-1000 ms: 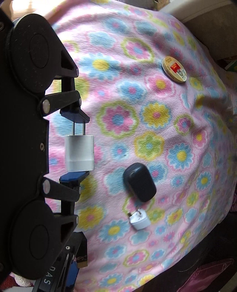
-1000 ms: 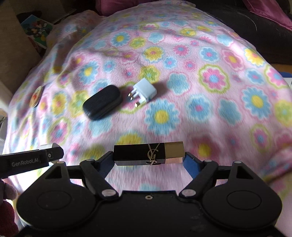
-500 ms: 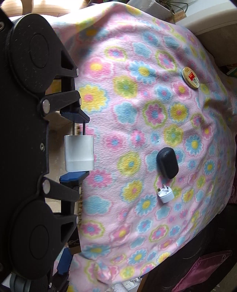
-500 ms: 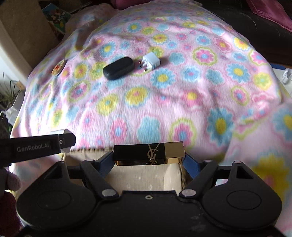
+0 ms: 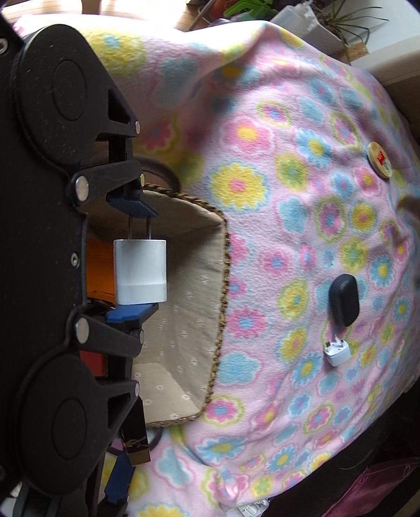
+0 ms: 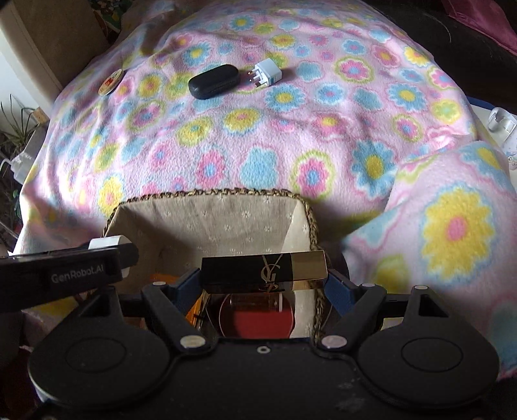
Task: Organize rigid objects
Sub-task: 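Lower the plug and lipstick into the basket and open both tools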
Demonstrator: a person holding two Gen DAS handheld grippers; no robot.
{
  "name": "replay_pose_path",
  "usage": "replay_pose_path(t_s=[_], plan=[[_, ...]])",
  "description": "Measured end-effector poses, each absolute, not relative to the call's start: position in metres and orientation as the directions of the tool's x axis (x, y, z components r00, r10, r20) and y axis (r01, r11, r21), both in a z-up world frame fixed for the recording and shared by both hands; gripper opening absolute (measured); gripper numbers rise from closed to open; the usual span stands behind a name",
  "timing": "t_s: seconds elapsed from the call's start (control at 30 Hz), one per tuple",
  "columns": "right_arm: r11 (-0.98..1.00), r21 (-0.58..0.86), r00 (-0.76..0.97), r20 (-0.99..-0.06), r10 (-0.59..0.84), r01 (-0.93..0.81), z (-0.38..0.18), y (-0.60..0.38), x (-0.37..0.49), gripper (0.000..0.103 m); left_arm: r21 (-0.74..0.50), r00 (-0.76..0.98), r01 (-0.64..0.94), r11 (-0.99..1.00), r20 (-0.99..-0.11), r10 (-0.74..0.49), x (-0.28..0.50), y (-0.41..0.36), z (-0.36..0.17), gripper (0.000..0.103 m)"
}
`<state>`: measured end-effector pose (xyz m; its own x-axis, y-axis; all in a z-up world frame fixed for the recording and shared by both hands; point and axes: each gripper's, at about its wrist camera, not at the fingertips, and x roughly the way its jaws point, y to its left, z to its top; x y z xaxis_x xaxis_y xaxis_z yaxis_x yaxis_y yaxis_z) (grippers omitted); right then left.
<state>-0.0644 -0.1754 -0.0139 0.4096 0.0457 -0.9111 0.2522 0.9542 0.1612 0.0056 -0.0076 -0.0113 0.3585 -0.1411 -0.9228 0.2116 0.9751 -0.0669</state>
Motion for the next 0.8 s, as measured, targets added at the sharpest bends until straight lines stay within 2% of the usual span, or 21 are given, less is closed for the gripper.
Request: replay_pose_path(t_s=[0.17,0.47,0.8], plan=[[0.962,0.145,0.375,-0.926,0.05,0.231,-0.018,-0.169,-0.07,0.082,-0.053,0.342,0.192,0.98,-0.932,-0.118,-0.002,-0.006,-0.018,0.049],[0.975,0.103,0.339,-0.94,0.031,0.195,-0.028,-0.162,-0.068,0.082,-0.007,0.362,0.204,0.979,-0.929,-0.082,-0.008,-0.01,-0.019,0.049],[0.974,0.112,0.332,-0.942,0.041,0.197,-0.029,-0.164,-0.067,0.082,0.03,0.367,0.204,0.979,-0.929,-0.047,-0.008,-0.012,-0.022,0.056]])
